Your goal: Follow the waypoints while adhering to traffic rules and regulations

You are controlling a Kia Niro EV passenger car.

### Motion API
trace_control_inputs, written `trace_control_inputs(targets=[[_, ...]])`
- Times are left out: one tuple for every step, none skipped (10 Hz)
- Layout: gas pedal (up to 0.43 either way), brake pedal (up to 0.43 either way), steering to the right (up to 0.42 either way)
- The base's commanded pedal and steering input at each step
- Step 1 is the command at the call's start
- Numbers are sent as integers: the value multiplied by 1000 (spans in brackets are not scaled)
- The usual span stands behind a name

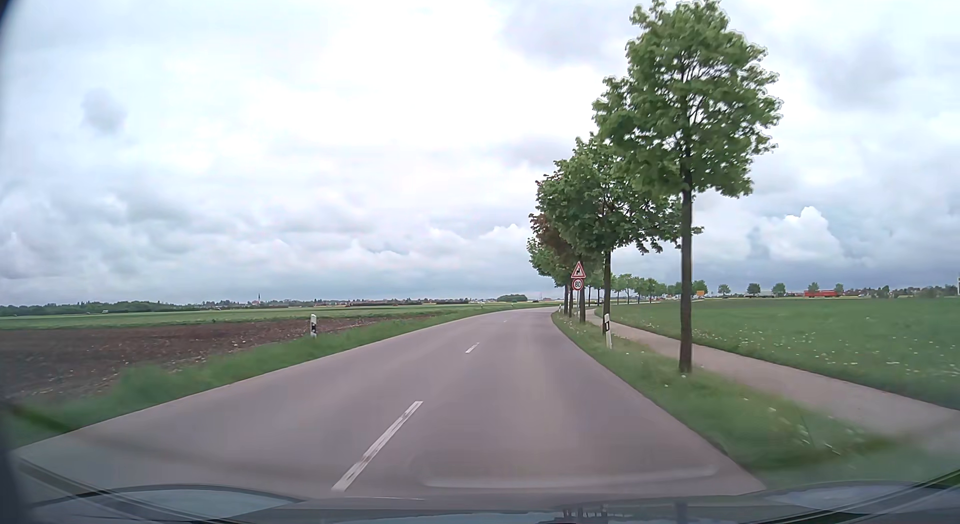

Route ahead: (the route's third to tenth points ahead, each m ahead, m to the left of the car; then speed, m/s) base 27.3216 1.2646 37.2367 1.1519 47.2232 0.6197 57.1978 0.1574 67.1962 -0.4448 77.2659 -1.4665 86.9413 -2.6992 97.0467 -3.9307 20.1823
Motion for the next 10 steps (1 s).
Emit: trace_control_inputs(targets=[[177,12,2],[169,12,2],[169,12,2],[169,12,2],[169,12,1],[169,12,1],[169,12,2],[150,12,7],[138,12,12],[138,12,13]])
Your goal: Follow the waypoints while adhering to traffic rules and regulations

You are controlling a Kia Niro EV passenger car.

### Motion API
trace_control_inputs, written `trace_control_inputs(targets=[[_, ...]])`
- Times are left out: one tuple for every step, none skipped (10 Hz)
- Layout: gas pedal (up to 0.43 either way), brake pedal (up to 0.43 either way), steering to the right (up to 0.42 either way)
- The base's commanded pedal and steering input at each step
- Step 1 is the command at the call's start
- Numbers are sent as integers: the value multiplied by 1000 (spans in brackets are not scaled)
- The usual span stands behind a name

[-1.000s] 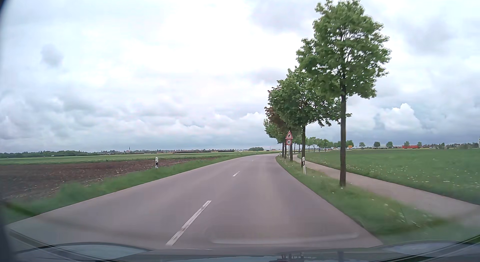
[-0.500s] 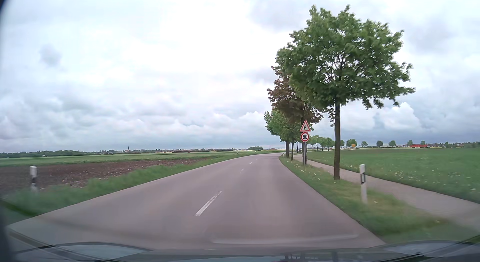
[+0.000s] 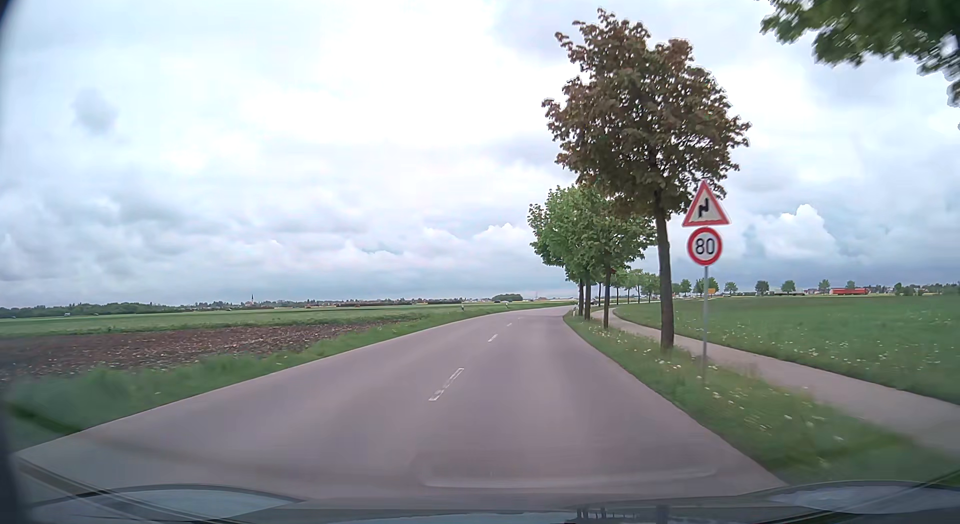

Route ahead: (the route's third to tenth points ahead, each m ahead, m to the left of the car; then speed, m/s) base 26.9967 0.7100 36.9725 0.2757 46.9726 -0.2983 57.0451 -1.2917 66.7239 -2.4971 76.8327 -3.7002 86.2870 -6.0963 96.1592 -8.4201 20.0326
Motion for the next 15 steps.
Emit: trace_control_inputs(targets=[[138,12,13],[138,12,13],[138,12,12],[138,12,12],[150,12,12],[150,12,12],[157,12,11],[157,12,12],[157,12,12],[157,12,11],[157,12,11],[169,12,12],[169,12,12],[169,12,12],[177,12,12]])
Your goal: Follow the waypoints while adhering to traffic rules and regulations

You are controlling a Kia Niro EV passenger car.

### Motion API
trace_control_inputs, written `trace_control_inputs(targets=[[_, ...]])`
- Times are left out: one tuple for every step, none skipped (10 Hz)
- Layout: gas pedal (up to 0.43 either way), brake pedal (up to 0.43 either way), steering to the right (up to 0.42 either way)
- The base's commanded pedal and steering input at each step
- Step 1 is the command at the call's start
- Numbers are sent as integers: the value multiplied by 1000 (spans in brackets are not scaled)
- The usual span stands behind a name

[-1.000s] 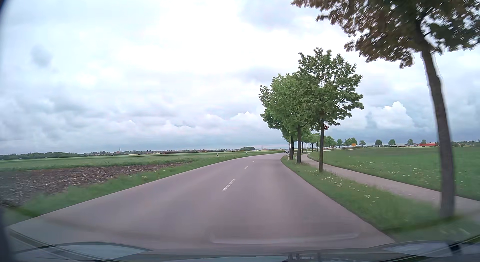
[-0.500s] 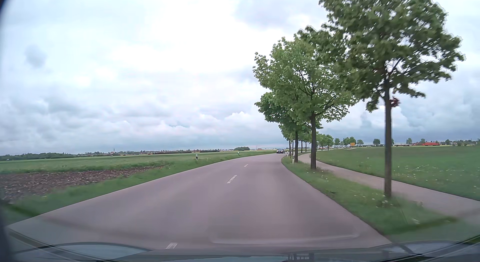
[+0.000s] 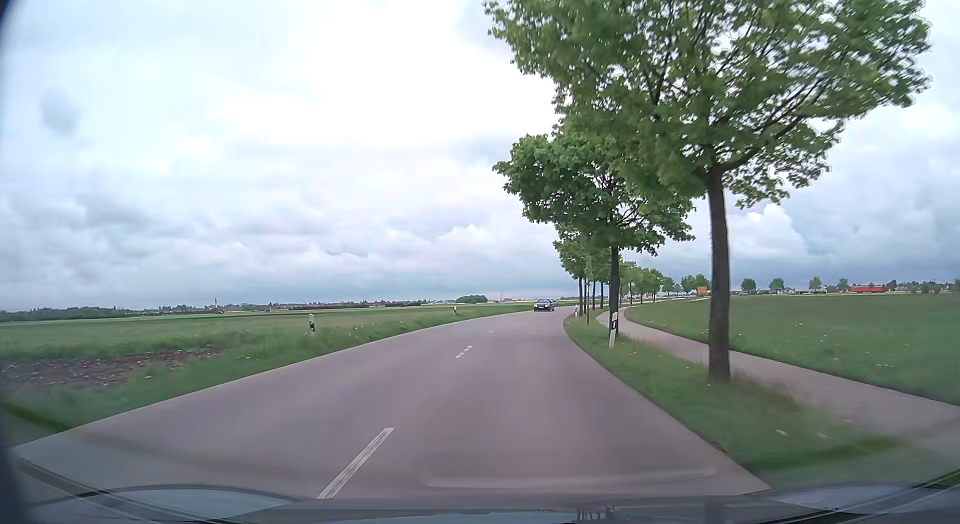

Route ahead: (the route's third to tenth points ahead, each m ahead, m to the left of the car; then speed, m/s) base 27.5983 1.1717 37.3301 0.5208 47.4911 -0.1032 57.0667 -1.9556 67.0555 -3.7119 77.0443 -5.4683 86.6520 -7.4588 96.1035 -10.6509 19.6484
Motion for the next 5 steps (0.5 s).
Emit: trace_control_inputs(targets=[[177,12,13],[177,12,13],[177,12,13],[177,12,13],[189,12,13]])
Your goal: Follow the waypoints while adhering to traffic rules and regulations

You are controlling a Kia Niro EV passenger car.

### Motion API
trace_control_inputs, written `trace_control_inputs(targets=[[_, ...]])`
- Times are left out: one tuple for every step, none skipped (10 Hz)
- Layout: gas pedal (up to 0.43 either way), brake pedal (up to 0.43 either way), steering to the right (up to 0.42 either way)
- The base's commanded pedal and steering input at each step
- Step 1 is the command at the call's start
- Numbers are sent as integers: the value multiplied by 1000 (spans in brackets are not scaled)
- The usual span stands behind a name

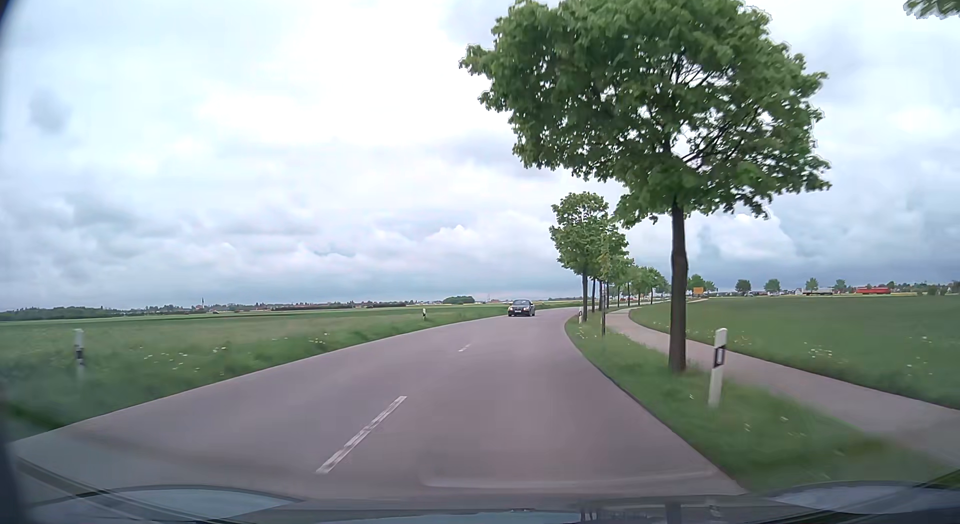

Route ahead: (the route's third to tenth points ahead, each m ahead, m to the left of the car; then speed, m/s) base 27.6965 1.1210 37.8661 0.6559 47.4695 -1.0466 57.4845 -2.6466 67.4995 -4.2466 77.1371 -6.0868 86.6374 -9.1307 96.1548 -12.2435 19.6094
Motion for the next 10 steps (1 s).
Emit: trace_control_inputs(targets=[[189,12,13],[189,12,13],[189,12,13],[189,12,13],[189,12,13],[189,12,13],[189,12,13],[189,12,13],[177,12,14],[169,12,15]])
